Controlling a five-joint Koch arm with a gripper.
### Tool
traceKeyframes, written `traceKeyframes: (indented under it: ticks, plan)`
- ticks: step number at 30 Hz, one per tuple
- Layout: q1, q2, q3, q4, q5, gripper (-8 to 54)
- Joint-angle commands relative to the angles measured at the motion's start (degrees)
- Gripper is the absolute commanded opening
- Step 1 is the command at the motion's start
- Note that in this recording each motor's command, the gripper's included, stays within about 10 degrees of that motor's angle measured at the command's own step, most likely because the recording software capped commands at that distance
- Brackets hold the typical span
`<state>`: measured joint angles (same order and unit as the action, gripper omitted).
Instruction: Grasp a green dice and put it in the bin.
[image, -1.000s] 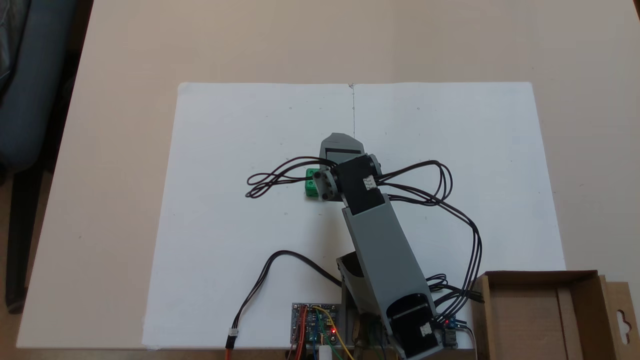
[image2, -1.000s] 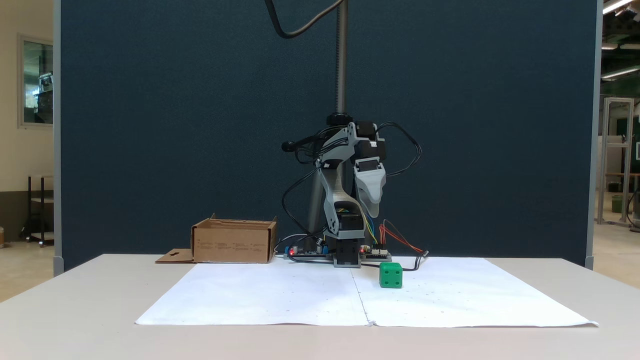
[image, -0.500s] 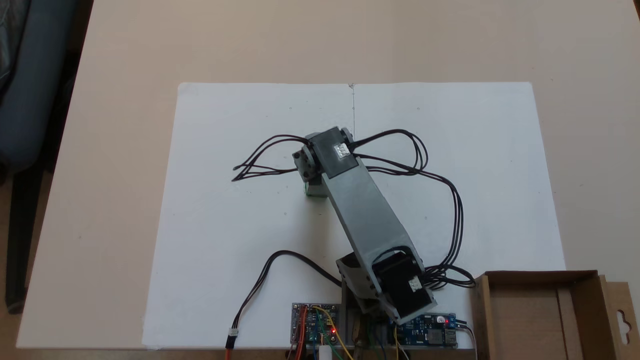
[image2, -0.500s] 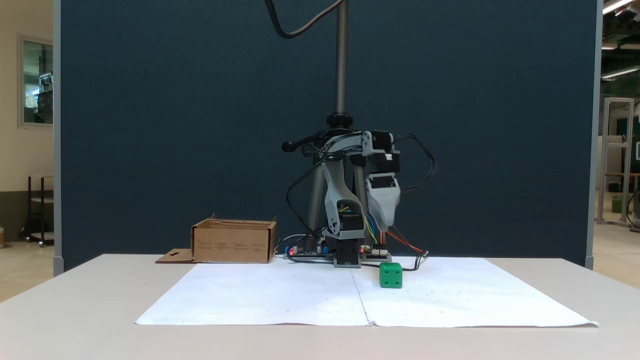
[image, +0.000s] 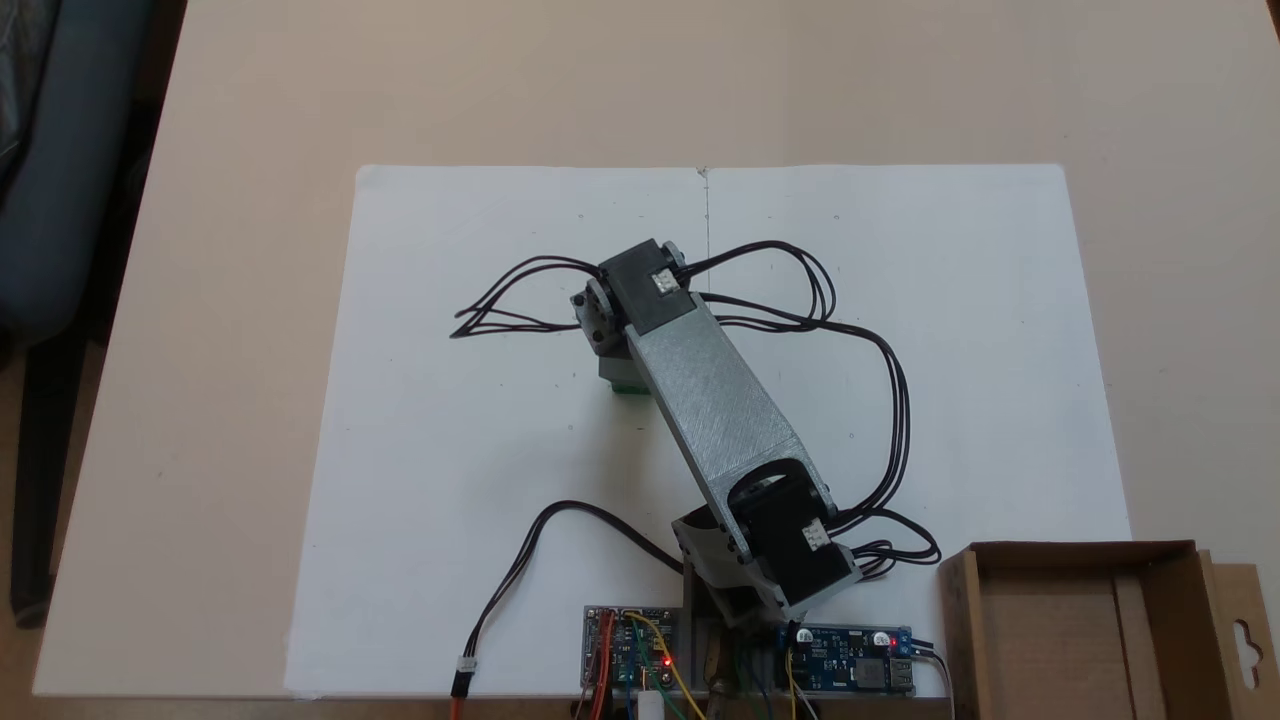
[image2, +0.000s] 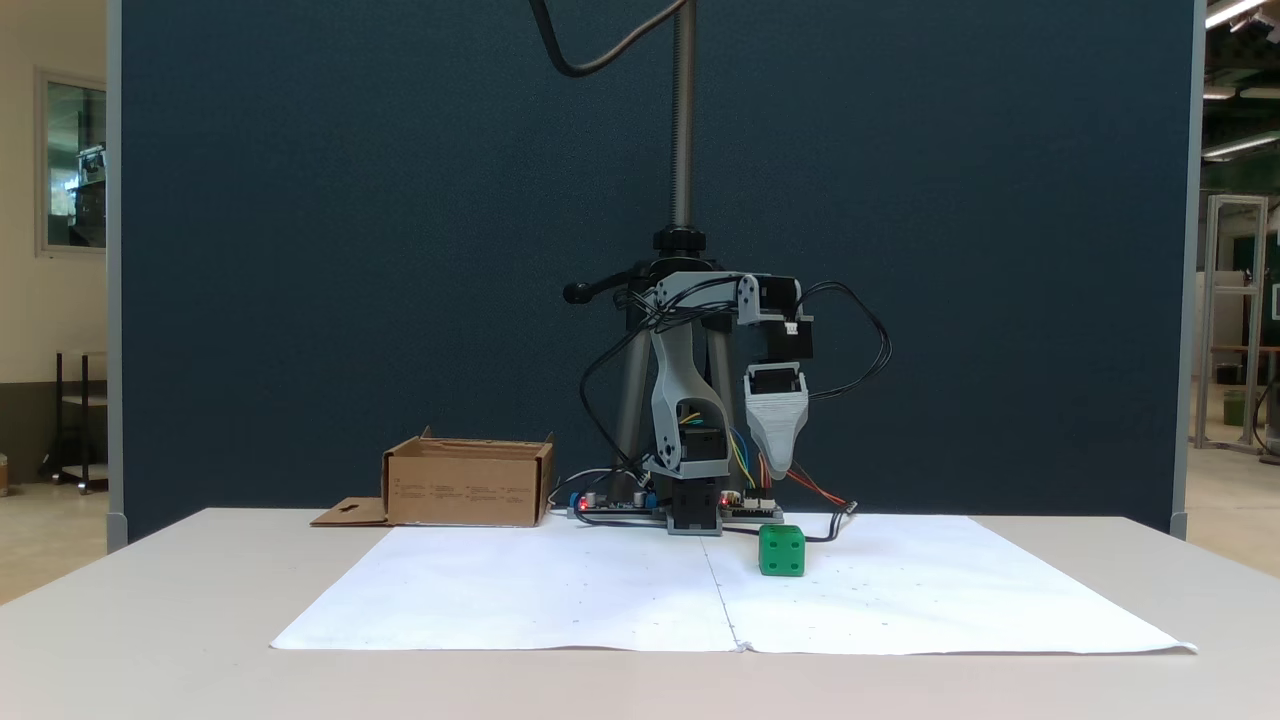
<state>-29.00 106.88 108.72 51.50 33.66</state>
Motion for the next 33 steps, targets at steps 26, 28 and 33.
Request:
traceKeyframes:
  ticks: [26, 28, 33]
  plan:
    - [1.9, 0.6, 1.1, -0.2, 5.6, 43.1]
    - [2.3, 0.6, 1.6, -0.2, 5.6, 43.1]
    - [2.3, 0.5, 2.9, -0.4, 5.6, 43.1]
